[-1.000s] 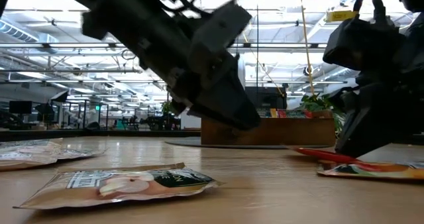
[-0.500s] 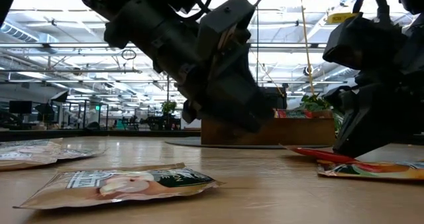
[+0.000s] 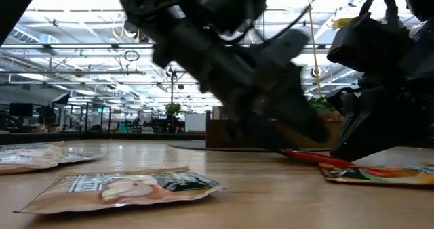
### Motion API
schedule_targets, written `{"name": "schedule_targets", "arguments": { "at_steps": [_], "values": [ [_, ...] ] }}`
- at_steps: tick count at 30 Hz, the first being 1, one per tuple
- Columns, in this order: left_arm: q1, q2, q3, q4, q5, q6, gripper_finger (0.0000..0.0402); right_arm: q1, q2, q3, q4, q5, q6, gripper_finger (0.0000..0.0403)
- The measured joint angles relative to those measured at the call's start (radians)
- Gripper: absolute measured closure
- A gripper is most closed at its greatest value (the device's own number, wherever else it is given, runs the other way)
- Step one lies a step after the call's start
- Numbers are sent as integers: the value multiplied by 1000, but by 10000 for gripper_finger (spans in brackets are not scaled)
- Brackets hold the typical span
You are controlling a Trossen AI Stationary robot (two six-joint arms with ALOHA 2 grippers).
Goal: Pick & Place Tea
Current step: Put the red tea bag into the right section of the wooden organizer
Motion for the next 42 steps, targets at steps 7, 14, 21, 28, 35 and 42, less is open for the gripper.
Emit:
{"name": "schedule_targets", "arguments": {
  "at_steps": [7, 14, 21, 28, 35, 42],
  "values": [
    [-1, 45, 102, -185, 10, 27, 119, -10, 37, 1, 38, 7, -3, 403],
    [12, -22, 98, -327, 20, 38, 119, -12, 37, 3, 42, -8, 4, 403],
    [4, -54, 97, -466, -66, -83, 119, -12, 38, 2, 47, -12, 4, 403],
    [0, -44, 97, -452, -62, -93, 119, -13, 39, 2, 52, -14, 7, 403],
    [-16, -44, 96, -447, -43, -88, 119, -13, 39, 2, 53, -14, 2, 403],
    [-35, -43, 96, -411, 7, -80, 119, -27, 39, 2, 57, -9, -8, 403]
  ]
}}
